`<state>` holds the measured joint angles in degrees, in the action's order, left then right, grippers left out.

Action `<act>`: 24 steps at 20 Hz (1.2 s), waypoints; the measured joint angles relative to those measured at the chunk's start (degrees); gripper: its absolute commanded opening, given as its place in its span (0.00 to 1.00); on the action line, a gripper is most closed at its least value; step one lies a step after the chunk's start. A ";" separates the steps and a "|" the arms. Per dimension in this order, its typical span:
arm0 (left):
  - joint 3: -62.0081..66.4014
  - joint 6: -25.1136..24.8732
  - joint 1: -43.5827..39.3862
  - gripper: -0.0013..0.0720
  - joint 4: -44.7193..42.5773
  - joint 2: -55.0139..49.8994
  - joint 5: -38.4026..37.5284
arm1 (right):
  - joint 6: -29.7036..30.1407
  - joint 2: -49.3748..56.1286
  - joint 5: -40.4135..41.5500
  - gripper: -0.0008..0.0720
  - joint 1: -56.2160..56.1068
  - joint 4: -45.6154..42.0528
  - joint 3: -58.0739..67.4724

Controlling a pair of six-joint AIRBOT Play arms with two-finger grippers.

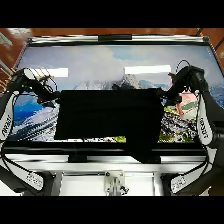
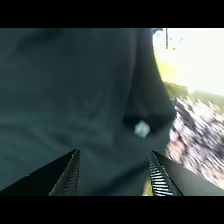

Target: Fold the shirts.

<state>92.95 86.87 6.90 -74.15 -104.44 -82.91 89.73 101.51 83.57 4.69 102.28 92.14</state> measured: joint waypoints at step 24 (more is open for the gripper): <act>-52.98 -12.52 13.77 0.54 11.47 29.38 11.65 | 7.45 -21.27 4.00 0.77 23.61 5.33 -17.81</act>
<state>39.97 74.35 20.67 -62.67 -75.07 -71.26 97.19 80.25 87.57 28.29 107.61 74.32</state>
